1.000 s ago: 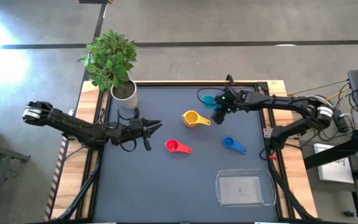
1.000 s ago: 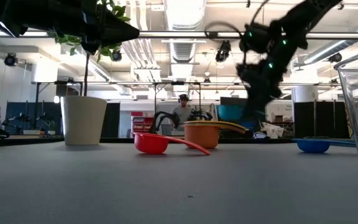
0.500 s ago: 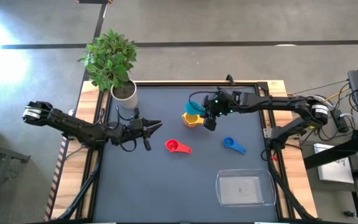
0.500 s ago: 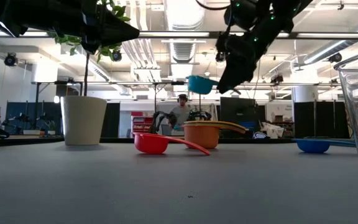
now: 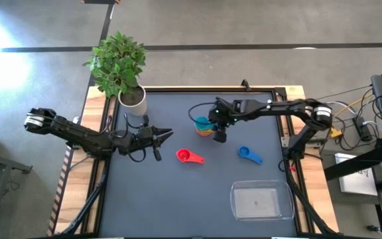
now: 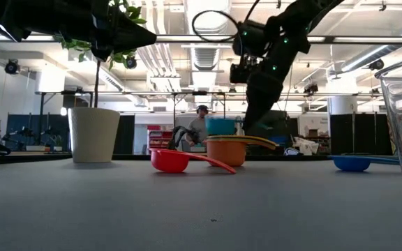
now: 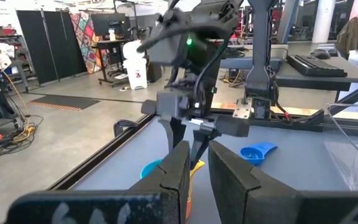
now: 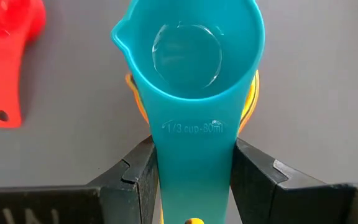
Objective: Nest measuring cups in basket
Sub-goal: Stack the light blue nest measuring cup into the yellow nest measuring cup
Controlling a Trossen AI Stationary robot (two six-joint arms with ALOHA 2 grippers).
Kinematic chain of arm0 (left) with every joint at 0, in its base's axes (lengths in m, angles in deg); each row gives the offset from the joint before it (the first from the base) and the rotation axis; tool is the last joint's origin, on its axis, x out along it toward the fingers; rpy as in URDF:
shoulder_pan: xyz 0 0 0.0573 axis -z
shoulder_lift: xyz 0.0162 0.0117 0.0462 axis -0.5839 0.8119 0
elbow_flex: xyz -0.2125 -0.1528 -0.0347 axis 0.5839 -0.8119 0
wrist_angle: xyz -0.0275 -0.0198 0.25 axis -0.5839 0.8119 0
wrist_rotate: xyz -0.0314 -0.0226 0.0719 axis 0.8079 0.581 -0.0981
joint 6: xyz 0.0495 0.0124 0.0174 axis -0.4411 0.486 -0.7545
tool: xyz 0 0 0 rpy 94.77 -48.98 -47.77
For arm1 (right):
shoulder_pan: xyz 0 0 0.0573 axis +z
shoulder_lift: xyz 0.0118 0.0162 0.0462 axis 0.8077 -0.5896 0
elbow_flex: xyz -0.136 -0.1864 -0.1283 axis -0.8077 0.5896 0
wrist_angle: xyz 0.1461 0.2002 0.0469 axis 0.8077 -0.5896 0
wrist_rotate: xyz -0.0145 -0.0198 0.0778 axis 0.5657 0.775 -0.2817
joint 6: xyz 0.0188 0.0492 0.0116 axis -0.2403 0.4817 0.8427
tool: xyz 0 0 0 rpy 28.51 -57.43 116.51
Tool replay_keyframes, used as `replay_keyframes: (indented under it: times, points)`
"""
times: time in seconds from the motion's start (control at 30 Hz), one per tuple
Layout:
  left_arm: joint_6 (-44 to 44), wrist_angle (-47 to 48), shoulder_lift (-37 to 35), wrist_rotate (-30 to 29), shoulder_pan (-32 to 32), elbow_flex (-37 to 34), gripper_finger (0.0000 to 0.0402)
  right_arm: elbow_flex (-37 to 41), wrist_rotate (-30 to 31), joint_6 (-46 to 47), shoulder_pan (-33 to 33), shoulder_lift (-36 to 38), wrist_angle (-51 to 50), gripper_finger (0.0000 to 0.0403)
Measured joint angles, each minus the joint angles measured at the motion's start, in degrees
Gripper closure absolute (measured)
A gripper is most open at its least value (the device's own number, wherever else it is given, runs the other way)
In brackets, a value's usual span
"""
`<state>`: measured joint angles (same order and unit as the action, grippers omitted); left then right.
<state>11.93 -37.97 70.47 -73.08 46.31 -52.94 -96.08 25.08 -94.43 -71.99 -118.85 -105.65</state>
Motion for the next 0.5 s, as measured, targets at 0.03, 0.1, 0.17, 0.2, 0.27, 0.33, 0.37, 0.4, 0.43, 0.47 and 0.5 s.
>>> replay_keyframes:
  times: [0.03,0.1,0.17,0.2,0.27,0.33,0.37,0.4,0.43,0.47,0.5]
  points:
    - [-0.02,-0.02,0.0,0.0,0.0,0.0,0.0361,-0.49,0.02,-0.04,-0.09,-0.54,-0.95,0.0257]
    - [-0.02,0.0,0.0,0.0,0.0,0.0,0.0361,-1.26,0.07,-0.04,-0.19,-1.32,-2.14,0.0257]
    - [-0.02,-0.02,0.0,0.0,0.0,0.0,0.0361,-1.7,0.45,-0.06,-0.19,-1.88,-3.09,0.0257]
    - [0.0,-0.01,0.0,0.0,0.0,-0.01,0.0361,-1.88,0.48,-0.06,-0.19,-2.08,-3.55,0.0257]
    - [0.0,-0.02,0.0,0.0,0.0,0.0,0.0361,-2.07,0.46,-0.06,-0.3,-2.31,-4.06,0.0257]
    - [0.02,-0.02,0.0,0.0,0.0,0.0,0.0361,-2.07,0.48,-0.06,-0.32,-2.21,-3.82,0.0257]
    - [0.02,0.0,0.0,0.0,0.0,0.0,0.0361,-2.07,0.48,-0.06,-0.36,-2.14,-3.76,0.0257]
    - [0.02,-0.02,0.0,0.0,0.01,0.0,0.0361,-2.04,0.48,0.15,-0.37,-1.96,-3.79,0.0257]
    - [0.02,-0.02,0.0,0.0,0.0,0.0,0.0361,-2.03,0.48,0.47,-0.38,-1.8,-3.79,0.0256]
    - [0.03,-0.01,0.0,0.0,0.0,0.0,0.0361,-2.03,0.48,0.81,-0.38,-1.55,-3.78,0.0248]
    - [0.08,-0.02,0.0,0.0,0.0,0.0,0.0361,-2.04,0.48,1.17,-0.38,-1.36,-3.85,0.0236]
